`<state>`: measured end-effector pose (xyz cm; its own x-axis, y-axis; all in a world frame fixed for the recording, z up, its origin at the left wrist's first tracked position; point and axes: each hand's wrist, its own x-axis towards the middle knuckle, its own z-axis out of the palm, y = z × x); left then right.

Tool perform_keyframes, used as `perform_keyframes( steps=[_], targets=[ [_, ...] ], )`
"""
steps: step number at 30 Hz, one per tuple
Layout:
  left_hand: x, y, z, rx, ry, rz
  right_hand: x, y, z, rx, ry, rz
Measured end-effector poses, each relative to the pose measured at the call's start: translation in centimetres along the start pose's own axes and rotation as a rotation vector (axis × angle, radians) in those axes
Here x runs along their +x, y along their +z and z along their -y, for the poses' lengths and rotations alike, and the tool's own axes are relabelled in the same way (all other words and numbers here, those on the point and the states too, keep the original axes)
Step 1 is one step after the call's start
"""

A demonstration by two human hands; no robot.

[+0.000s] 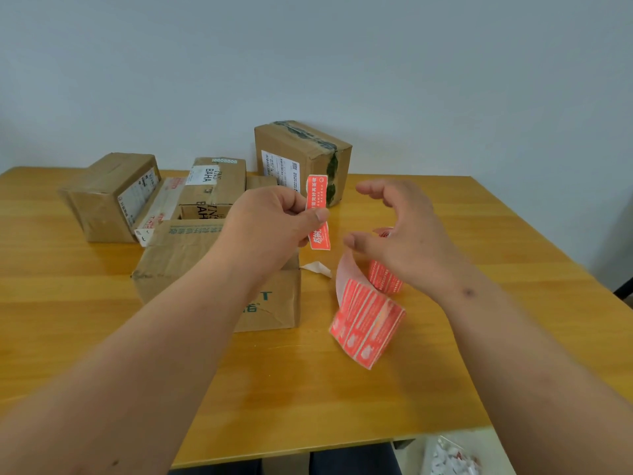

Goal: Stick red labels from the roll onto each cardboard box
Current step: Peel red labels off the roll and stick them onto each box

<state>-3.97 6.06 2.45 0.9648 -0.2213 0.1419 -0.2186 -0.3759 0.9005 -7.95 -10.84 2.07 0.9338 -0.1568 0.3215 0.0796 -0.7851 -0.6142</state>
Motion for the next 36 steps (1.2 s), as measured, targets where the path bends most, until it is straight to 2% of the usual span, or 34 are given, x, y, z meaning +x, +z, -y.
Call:
perform_keyframes(
  steps=[1, 4, 6, 10, 16, 19, 22, 24, 27, 36],
  targets=[
    [-0.1, 0.0, 0.0, -0.018, -0.003, 0.0, -0.1, -0.1, 0.4, 0.038, 0.002, 0.012],
    [-0.2, 0.0, 0.0, -0.084, -0.005, -0.016, -0.6, -0.5, 0.9, 0.222, 0.038, 0.241],
    [-0.2, 0.0, 0.1, -0.111, 0.005, -0.029, -1.0, -0.5, 1.1, 0.324, 0.011, 0.322],
    [-0.2, -0.2, 0.2, -0.132, 0.018, -0.047, -0.9, 0.2, 1.1, 0.533, 0.013, 0.293],
    [-0.5, -1.1, -0.1, -0.14, -0.037, -0.054, -0.6, 0.3, 1.5, 0.58, 0.021, 0.284],
    [-0.8, -1.8, -0.3, -0.232, -0.101, -0.146, -0.3, 0.4, 1.8, 0.596, 0.06, 0.254],
    [-1.4, -2.6, -0.2, -0.162, 0.055, -0.263, -0.1, 0.6, 2.0, 0.598, 0.073, 0.228],
    [-1.8, -2.8, -0.4, -0.066, 0.175, -0.182, 0.0, 0.8, 2.3, 0.593, 0.058, 0.212],
    [-2.2, -2.8, -0.5, 0.017, 0.214, 0.012, 0.2, 1.1, 2.6, 0.586, 0.014, 0.21],
    [-2.0, -3.4, -0.1, -0.038, 0.154, 0.022, 0.7, 1.7, 2.8, 0.6, -0.019, 0.231]
  ],
)
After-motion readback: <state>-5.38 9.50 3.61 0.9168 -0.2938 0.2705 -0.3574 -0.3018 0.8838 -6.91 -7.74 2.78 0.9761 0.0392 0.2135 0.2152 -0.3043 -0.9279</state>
